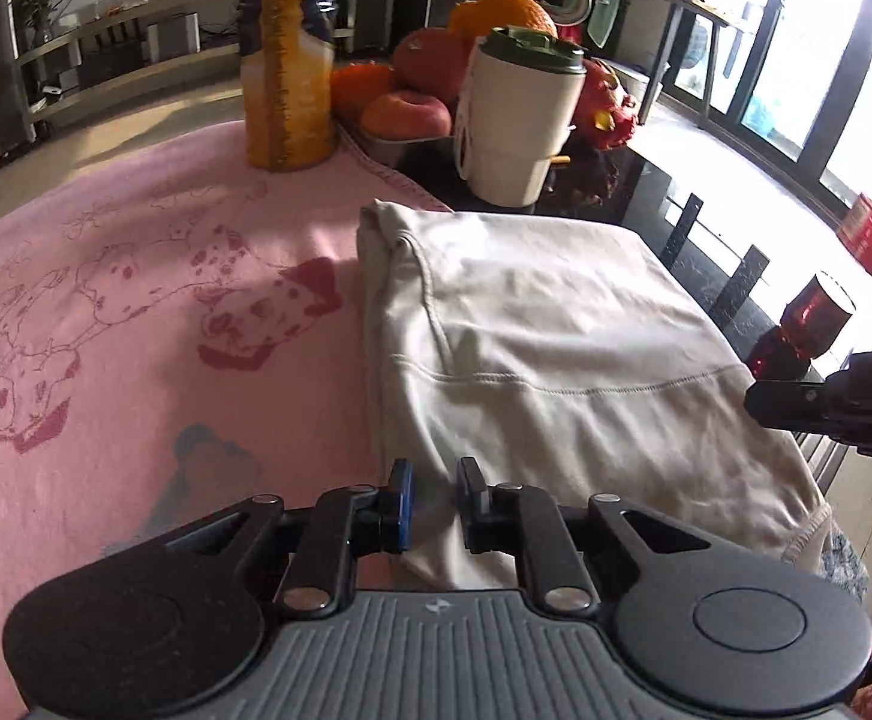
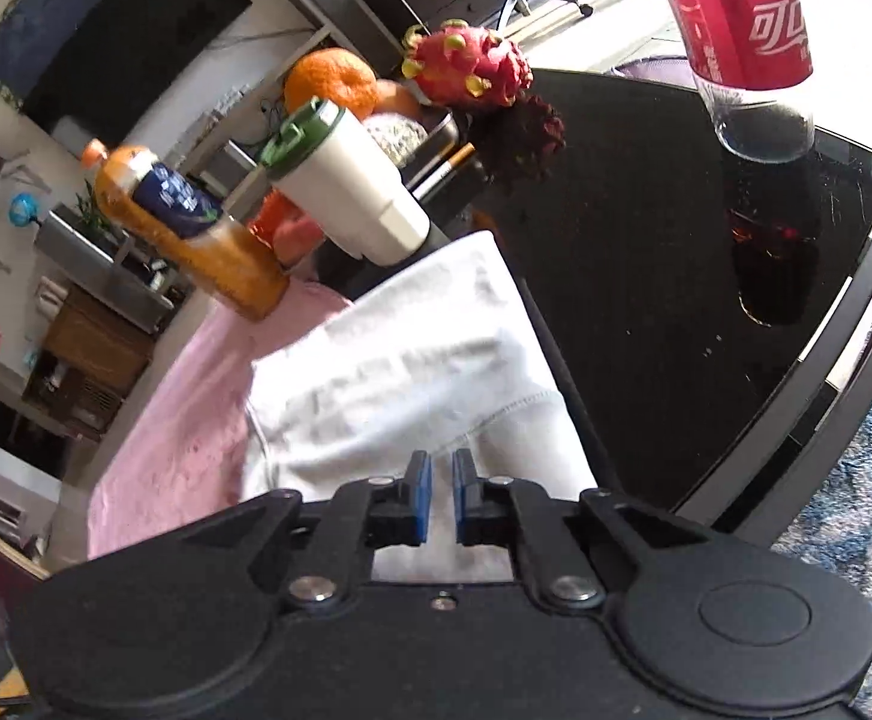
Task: Fold clothes
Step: 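Lower the folded sweatshirt onto the black glass table with both grippers, then open both grippers and release the sweatshirt on the table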
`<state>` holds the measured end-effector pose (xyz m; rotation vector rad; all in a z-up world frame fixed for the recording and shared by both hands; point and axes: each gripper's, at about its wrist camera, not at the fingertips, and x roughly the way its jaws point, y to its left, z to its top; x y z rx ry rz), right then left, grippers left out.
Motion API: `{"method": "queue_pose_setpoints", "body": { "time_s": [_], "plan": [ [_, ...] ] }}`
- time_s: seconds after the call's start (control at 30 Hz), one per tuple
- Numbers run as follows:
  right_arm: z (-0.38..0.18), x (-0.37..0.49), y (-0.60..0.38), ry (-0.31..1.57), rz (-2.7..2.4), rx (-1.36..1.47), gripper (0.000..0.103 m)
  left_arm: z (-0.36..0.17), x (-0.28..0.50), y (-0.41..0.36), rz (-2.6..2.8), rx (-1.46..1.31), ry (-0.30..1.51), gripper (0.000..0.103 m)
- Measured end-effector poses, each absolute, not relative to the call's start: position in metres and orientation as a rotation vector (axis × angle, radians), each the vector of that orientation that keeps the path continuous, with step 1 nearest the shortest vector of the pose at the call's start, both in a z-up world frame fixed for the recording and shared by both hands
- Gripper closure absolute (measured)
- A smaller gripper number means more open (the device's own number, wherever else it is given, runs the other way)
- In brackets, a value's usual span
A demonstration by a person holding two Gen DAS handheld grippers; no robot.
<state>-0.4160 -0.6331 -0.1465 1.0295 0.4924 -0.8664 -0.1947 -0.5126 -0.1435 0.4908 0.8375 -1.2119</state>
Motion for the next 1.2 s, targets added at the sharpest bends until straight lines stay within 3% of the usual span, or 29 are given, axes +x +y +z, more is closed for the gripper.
{"method": "queue_pose_setpoints", "body": {
  "time_s": [0.17, 0.27, 0.33, 0.47, 0.53, 0.6, 0.63, 0.7, 0.73, 0.77, 1.2],
  "plan": [
    [-0.164, -0.403, -0.626, 0.652, -0.870, 1.010, 0.096, -0.156, -0.209, -0.516, -1.247, 0.560, 0.785, 0.086],
    [-0.165, -0.404, -0.622, 0.664, -0.895, 0.999, 0.101, -0.160, -0.201, -0.515, -1.221, 0.569, 0.817, 0.074],
    [-0.160, -0.407, -0.620, 0.631, -0.926, 0.988, 0.100, -0.155, -0.194, -0.511, -1.192, 0.571, 0.871, 0.074],
    [-0.124, -0.413, -0.604, 0.511, -0.965, 0.937, 0.086, -0.116, -0.195, -0.484, -1.127, 0.619, 0.796, 0.077],
    [-0.096, -0.412, -0.588, 0.469, -0.941, 0.912, 0.077, -0.089, -0.199, -0.466, -1.126, 0.605, 0.752, 0.067],
    [-0.062, -0.405, -0.568, 0.461, -0.924, 0.848, 0.050, -0.066, -0.202, -0.451, -1.117, 0.576, 0.727, 0.058],
    [-0.045, -0.402, -0.557, 0.463, -0.918, 0.810, 0.041, -0.056, -0.204, -0.443, -1.122, 0.563, 0.728, 0.055],
    [-0.018, -0.400, -0.534, 0.466, -0.916, 0.747, 0.004, -0.045, -0.208, -0.429, -1.144, 0.540, 0.738, 0.034],
    [-0.009, -0.398, -0.524, 0.476, -0.929, 0.720, 0.000, -0.040, -0.210, -0.421, -1.155, 0.528, 0.742, 0.027],
    [-0.001, -0.398, -0.513, 0.489, -0.941, 0.696, 0.000, -0.036, -0.212, -0.413, -1.166, 0.517, 0.747, 0.017],
    [0.015, -0.394, -0.431, 0.683, -1.049, 0.562, 0.000, -0.017, -0.225, -0.359, -1.233, 0.412, 0.789, 0.017]
  ]
}}
